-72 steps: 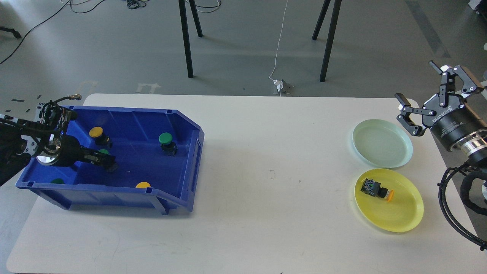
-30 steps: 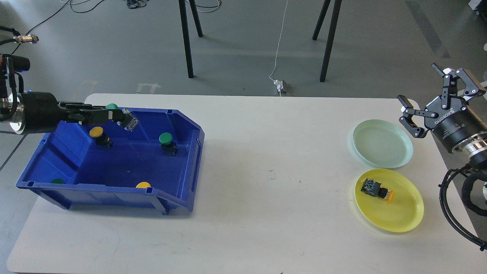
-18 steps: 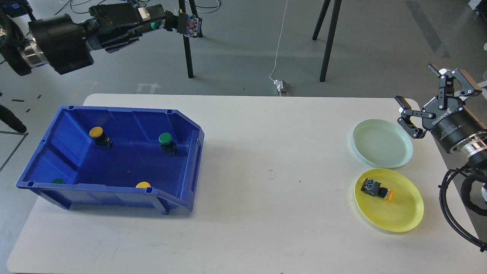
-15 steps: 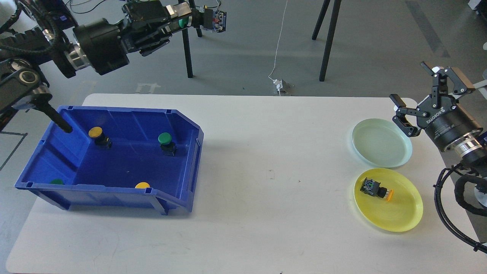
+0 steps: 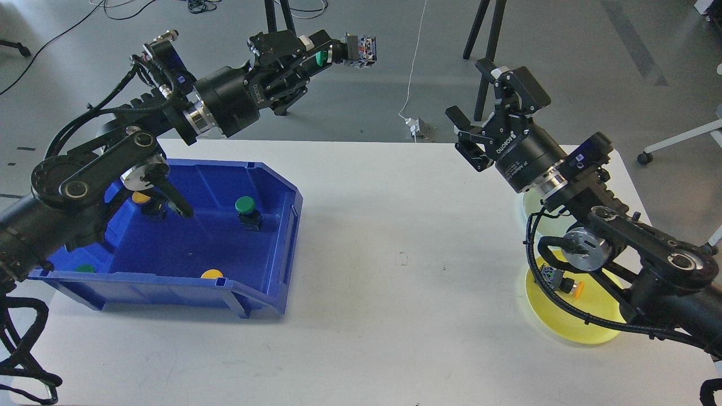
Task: Pass button and place on color plate
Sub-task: 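Lift the green-topped button out of the bin with the left gripper, then bring the right gripper to the left gripper and take the green button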
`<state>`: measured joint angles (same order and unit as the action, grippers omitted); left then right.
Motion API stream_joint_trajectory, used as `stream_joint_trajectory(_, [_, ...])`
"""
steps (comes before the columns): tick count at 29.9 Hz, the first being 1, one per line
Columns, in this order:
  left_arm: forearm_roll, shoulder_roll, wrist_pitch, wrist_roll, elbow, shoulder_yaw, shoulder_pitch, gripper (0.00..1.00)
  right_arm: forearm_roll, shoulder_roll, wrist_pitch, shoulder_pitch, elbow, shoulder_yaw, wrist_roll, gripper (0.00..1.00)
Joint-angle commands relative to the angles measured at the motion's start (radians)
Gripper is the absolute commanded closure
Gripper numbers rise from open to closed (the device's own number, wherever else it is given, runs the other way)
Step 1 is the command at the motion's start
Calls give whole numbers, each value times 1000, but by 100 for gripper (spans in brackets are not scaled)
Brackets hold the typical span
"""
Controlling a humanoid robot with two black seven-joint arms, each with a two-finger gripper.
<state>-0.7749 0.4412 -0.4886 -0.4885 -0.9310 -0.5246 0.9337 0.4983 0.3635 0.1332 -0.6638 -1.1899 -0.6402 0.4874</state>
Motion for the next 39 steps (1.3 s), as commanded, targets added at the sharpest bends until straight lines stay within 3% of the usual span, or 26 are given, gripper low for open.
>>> stream_joint_trajectory(1, [2, 1, 0, 0, 0, -2, -1, 88, 13, -107, -9, -52, 82, 17, 1, 4])
stream_joint_trajectory(20, [-4, -10, 0, 0, 17, 3, 5, 87, 13, -351, -18, -221, 309, 51, 1, 4])
stream_joint_trajectory(39, [-20, -22, 0, 0, 17, 11, 11, 87, 6, -363, -52, -215, 306, 48, 1, 5])
